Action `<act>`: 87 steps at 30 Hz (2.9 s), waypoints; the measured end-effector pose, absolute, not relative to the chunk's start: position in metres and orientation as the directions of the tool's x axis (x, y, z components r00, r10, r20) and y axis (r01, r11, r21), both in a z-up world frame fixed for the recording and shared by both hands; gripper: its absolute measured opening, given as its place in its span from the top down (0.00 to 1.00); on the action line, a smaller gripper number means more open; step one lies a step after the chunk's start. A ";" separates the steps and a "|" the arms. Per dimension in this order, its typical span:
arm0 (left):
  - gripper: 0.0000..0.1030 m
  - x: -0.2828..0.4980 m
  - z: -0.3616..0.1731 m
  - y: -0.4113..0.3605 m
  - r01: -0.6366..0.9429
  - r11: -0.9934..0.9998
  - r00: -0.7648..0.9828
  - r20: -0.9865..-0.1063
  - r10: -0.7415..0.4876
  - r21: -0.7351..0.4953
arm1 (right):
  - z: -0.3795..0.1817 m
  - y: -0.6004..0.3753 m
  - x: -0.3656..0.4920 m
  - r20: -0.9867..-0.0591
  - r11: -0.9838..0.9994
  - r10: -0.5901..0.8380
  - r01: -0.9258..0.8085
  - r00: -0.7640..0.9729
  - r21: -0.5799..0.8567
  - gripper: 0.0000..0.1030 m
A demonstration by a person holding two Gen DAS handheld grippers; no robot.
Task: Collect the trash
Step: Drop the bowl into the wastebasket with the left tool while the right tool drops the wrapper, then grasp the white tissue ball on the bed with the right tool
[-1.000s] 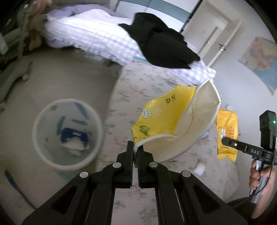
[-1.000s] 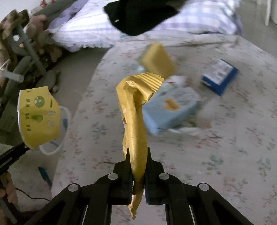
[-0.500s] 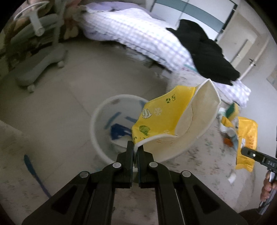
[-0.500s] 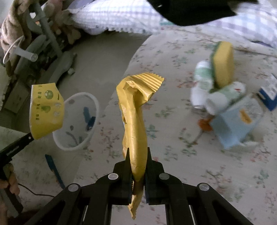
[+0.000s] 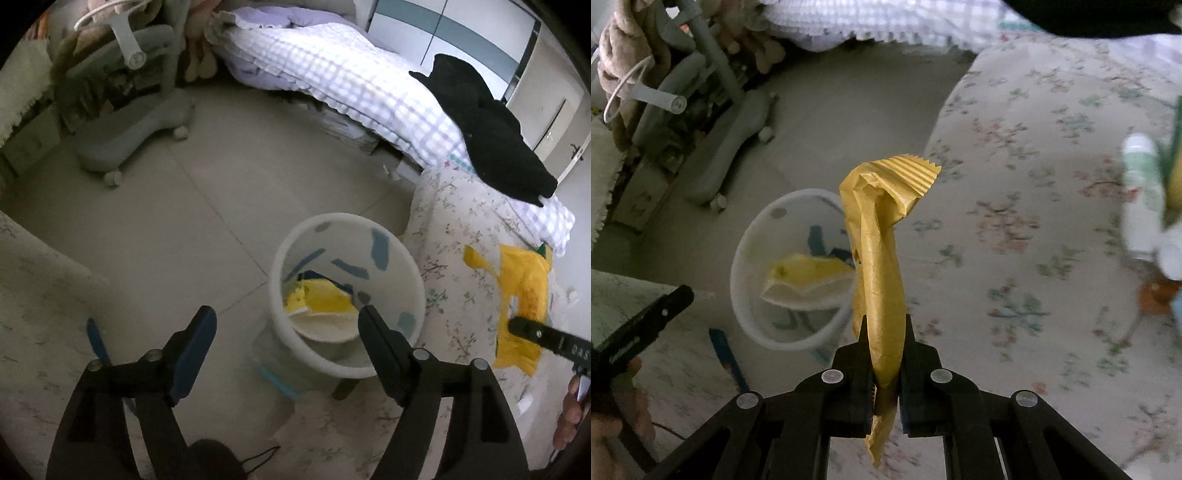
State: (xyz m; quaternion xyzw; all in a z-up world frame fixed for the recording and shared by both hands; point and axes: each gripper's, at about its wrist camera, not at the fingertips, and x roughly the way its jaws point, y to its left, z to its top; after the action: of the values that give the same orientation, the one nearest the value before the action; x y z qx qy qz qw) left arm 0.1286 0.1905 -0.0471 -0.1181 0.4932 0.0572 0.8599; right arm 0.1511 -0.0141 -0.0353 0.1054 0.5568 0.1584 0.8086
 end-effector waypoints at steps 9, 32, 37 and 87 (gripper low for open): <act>0.11 0.114 -0.047 0.206 -0.222 0.970 0.513 -0.858 0.026 -0.103 | -0.050 0.032 0.167 -0.867 0.916 0.398 -0.173 0.301 0.361 0.91; 0.08 0.101 -0.034 0.173 -0.133 0.986 0.515 -0.857 -0.013 -0.095 | -0.031 0.009 0.150 -0.878 0.948 0.316 -0.143 0.359 0.283 0.35; 0.04 0.099 -0.037 0.155 -0.103 0.989 0.473 -0.880 -0.047 -0.108 | -0.026 -0.025 0.128 -0.896 0.961 0.274 -0.138 0.349 0.240 0.32; 0.00 0.092 -0.045 -0.065 0.317 0.947 0.409 -0.893 -0.188 -0.054 | -0.055 -0.233 0.029 -0.922 0.983 0.144 0.055 0.360 0.175 0.79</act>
State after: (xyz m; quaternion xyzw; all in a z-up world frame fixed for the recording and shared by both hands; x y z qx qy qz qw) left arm 0.0923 -0.0647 -0.0455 0.0619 0.5220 -0.1510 0.8372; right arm 0.0289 -0.2326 -0.0550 0.0881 0.5652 0.0273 0.8198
